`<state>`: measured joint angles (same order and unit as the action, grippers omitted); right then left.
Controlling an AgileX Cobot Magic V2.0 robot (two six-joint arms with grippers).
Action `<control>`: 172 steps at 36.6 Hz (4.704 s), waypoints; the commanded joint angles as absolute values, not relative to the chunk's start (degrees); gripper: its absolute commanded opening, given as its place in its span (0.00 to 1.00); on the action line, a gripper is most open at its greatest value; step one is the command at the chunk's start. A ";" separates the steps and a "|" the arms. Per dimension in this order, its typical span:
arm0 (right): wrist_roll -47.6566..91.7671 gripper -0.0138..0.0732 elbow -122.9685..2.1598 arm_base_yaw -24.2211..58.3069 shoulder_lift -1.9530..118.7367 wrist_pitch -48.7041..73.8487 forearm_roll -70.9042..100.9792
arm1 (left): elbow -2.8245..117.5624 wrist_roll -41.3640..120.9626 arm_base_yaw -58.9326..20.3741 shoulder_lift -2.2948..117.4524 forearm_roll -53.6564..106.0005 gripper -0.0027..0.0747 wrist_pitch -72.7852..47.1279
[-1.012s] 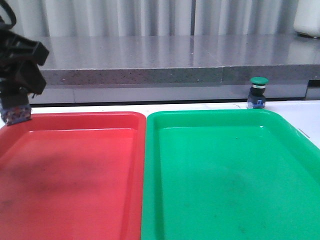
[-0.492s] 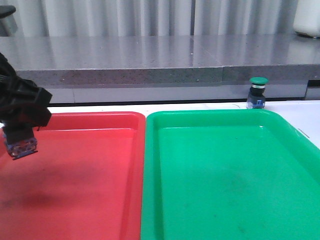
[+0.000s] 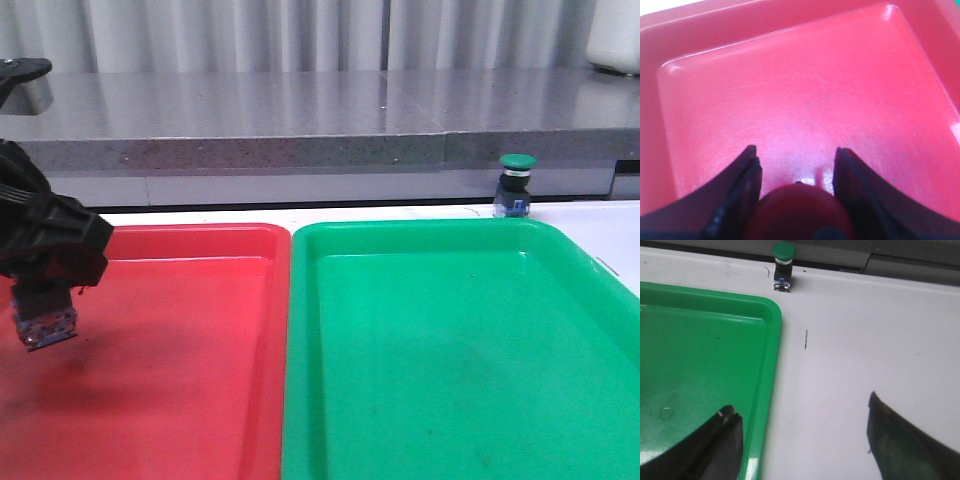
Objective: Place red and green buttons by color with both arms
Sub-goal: 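Lower the red-capped button into the red tray and open the left gripper, then raise the left gripper away from the red tray, then lower the right gripper onto the green-capped button and close on it, then carry the green-capped button into the green tray with the right gripper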
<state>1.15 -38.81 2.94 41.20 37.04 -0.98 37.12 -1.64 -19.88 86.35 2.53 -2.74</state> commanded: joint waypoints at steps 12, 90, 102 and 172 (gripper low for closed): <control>1.42 0.78 -40.81 2.65 41.24 33.30 -1.67 | 38.38 -2.06 -20.32 84.71 4.12 0.61 -1.76; 1.86 0.78 -44.88 2.70 48.47 31.16 2.26 | 44.08 -2.17 -20.32 30.75 4.26 0.66 -43.81; 1.86 0.78 -53.55 2.70 64.12 27.86 4.70 | 44.08 -2.17 -20.32 30.75 4.26 0.66 -43.77; 6.02 0.42 -82.54 9.70 98.65 25.33 7.05 | 44.08 -2.17 -20.32 30.75 4.26 0.66 -43.68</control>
